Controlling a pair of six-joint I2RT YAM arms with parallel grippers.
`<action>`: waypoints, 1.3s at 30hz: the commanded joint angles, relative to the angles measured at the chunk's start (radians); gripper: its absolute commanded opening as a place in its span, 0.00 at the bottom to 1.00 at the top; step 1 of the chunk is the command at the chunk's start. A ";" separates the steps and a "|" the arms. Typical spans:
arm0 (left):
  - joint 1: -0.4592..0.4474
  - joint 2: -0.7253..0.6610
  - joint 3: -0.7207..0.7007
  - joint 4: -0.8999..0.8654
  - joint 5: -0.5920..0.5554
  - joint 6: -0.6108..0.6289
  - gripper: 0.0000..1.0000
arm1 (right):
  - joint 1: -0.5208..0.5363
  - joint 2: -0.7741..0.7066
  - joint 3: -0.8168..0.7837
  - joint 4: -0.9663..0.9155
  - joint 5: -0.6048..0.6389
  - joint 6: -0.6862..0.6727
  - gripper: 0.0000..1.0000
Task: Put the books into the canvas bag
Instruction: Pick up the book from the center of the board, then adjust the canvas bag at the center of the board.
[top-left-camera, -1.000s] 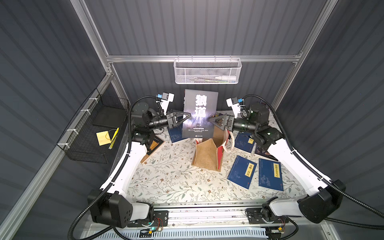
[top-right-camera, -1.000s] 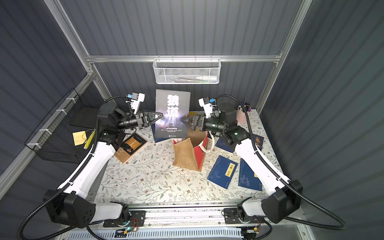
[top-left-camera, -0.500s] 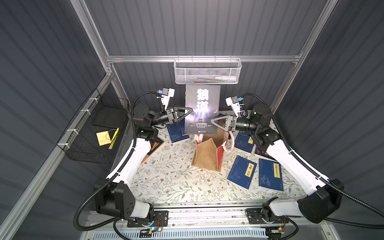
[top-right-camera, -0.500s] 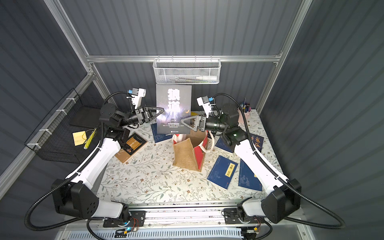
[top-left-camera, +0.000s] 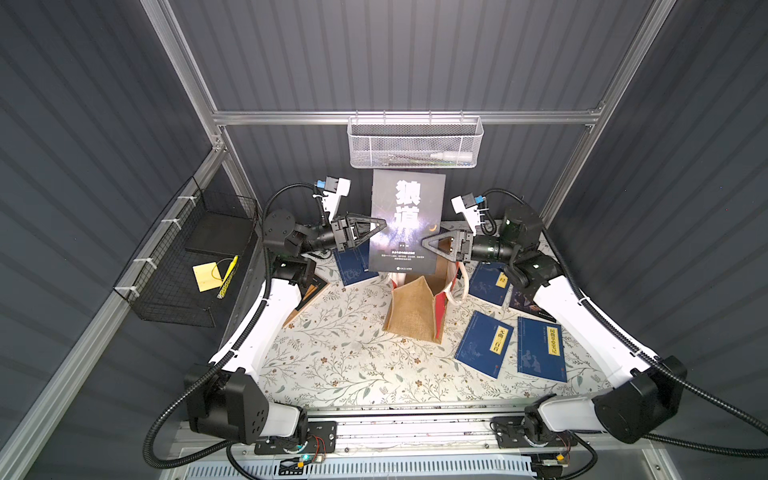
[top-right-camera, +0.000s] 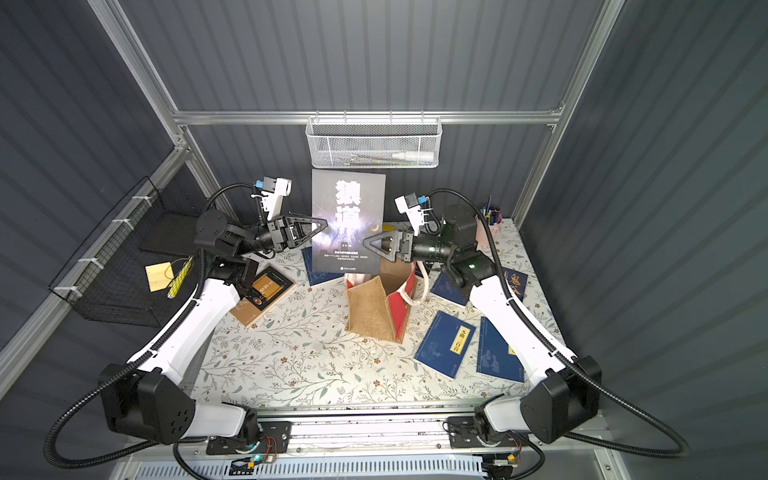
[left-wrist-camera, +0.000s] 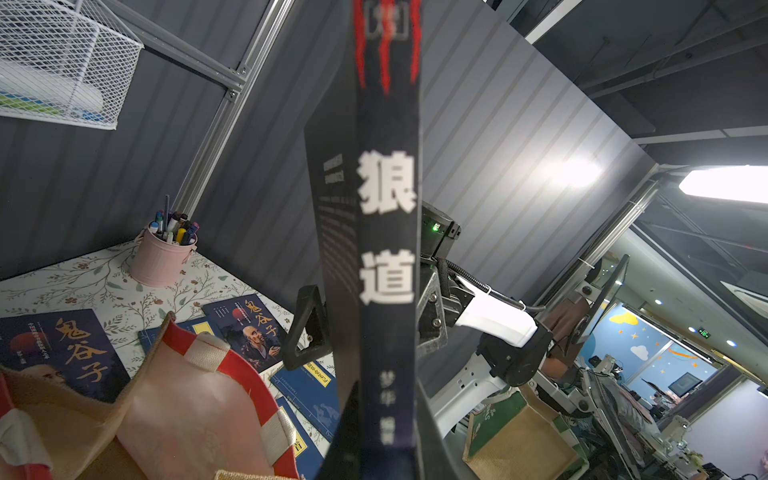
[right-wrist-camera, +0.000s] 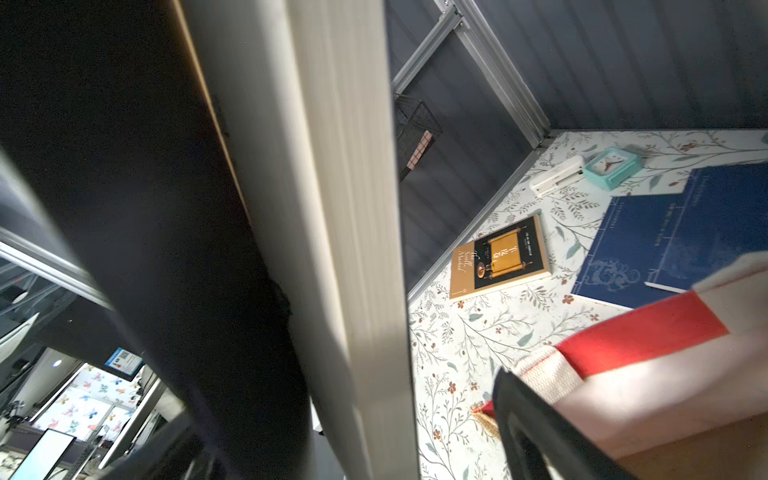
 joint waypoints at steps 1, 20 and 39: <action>-0.009 -0.014 0.000 0.025 -0.002 0.028 0.00 | 0.017 -0.016 -0.018 0.092 -0.085 0.035 0.86; -0.010 0.018 -0.010 -0.346 -0.081 0.288 0.09 | 0.010 -0.102 -0.005 -0.249 0.057 -0.101 0.00; -0.151 0.244 0.254 -1.086 -0.792 0.776 0.61 | 0.003 -0.074 0.318 -1.066 0.653 -0.245 0.00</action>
